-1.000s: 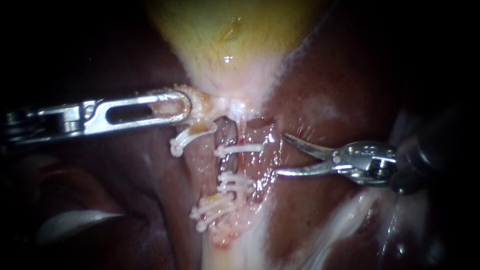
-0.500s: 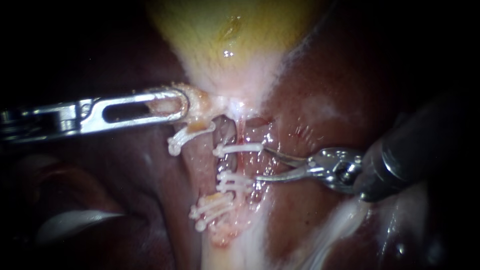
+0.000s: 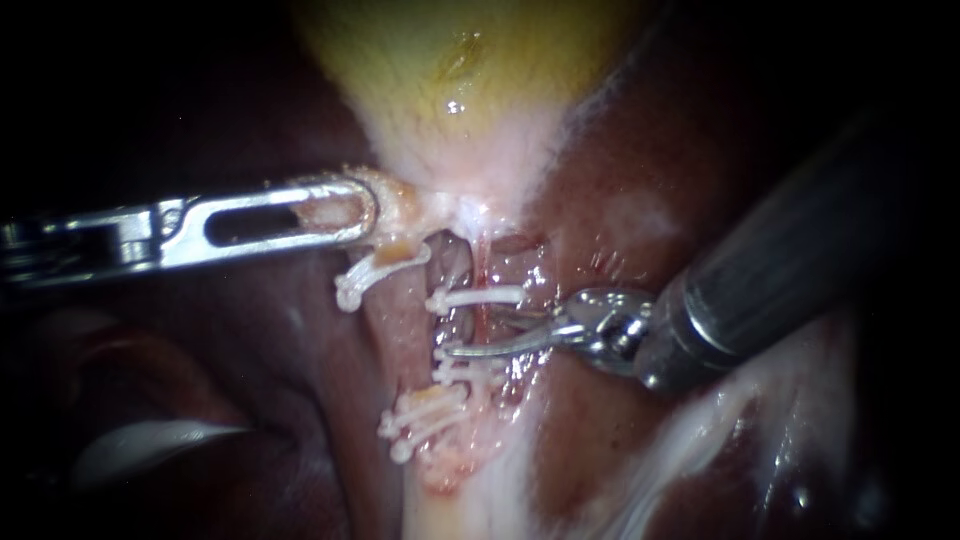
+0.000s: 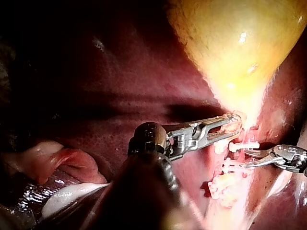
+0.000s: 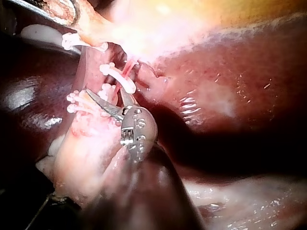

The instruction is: Go to the cutting position right tube

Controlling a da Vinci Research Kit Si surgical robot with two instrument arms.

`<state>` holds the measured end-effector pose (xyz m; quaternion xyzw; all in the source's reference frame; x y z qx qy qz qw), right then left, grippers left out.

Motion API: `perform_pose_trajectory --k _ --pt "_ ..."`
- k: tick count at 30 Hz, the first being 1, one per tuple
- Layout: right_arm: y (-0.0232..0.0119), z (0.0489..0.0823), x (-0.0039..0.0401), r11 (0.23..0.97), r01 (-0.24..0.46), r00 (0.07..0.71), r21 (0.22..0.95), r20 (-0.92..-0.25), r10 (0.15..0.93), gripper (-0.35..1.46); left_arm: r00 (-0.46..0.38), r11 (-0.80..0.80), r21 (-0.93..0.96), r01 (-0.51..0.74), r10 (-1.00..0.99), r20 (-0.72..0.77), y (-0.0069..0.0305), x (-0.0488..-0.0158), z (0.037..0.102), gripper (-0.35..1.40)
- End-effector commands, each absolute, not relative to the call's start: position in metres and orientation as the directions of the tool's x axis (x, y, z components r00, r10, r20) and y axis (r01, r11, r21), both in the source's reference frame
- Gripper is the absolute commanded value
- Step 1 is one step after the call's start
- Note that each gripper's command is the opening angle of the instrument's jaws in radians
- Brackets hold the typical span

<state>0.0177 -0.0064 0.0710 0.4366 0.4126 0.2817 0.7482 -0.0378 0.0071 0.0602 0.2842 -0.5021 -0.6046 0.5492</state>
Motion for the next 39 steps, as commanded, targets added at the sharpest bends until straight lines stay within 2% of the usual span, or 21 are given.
perform_pose_trajectory --k 1,6,13,17,23,27,31,39 --pt "-0.0063 0.071 0.0179 0.453 -0.05 0.492 0.89 -0.373 0.787 1.45 -0.235 0.108 0.919 0.379 -0.95 0.208 0.0071 -0.0378 0.0603 -0.35" --pt "-0.0061 0.0712 0.018 0.419 0.024 0.464 0.908 -0.382 0.799 1.45 -0.234 0.108 0.919 0.379 -0.95 0.208 0.0071 -0.0378 0.0604 -0.35" --pt "-0.0063 0.071 0.0176 0.388 0.195 0.408 0.901 -0.434 0.803 1.43 -0.233 0.11 0.919 0.378 -0.95 0.209 0.0072 -0.0374 0.0611 -0.35" --pt "-0.0065 0.0707 0.0179 0.376 0.257 0.406 0.89 -0.453 0.794 1.33 -0.232 0.111 0.919 0.377 -0.95 0.21 0.0073 -0.0373 0.0615 -0.35" --pt "-0.0063 0.0709 0.0196 0.556 0.287 0.335 0.78 -0.625 0.705 1.31 -0.233 0.114 0.919 0.378 -0.949 0.213 0.0071 -0.0375 0.062 -0.35" --pt "-0.0062 0.0713 0.0212 0.654 0.272 0.295 0.706 -0.708 0.641 1.36 -0.233 0.114 0.919 0.378 -0.949 0.213 0.0071 -0.0375 0.062 -0.35" --pt "-0.0061 0.0717 0.0226 0.705 0.25 0.274 0.663 -0.747 0.606 1.4 -0.233 0.114 0.919 0.378 -0.949 0.213 0.0071 -0.0375 0.062 -0.35" --pt "-0.0059 0.0721 0.0234 0.707 0.232 0.213 0.668 -0.744 0.633 1.41 -0.233 0.114 0.919 0.378 -0.949 0.213 0.0071 -0.0375 0.0621 -0.35"
